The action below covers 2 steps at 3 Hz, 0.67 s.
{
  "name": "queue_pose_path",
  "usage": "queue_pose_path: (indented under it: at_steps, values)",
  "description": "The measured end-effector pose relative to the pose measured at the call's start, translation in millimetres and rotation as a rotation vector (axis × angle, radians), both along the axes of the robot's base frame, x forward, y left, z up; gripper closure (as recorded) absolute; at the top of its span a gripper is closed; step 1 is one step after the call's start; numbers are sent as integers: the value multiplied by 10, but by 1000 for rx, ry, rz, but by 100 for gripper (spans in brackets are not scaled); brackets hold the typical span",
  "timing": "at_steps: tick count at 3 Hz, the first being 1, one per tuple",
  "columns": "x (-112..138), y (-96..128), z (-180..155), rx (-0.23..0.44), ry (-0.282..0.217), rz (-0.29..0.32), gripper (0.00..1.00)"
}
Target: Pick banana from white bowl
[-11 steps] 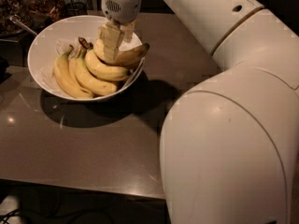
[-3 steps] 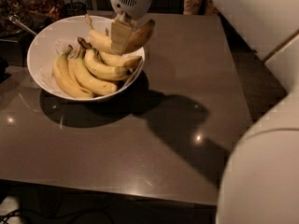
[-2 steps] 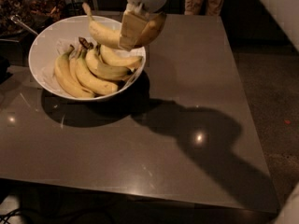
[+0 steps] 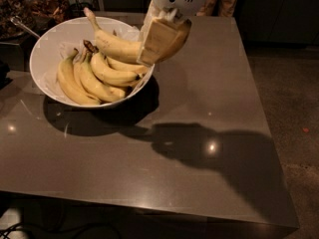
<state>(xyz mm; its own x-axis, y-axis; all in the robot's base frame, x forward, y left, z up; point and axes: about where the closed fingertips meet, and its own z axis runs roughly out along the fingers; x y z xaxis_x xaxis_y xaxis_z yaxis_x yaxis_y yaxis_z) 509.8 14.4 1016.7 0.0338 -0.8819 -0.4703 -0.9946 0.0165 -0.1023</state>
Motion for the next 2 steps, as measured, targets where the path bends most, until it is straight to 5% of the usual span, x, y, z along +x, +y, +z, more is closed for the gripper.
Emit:
queue_pose_path:
  at_steps: [2]
  values:
    - [-146, -117, -136, 3, 30, 22, 100]
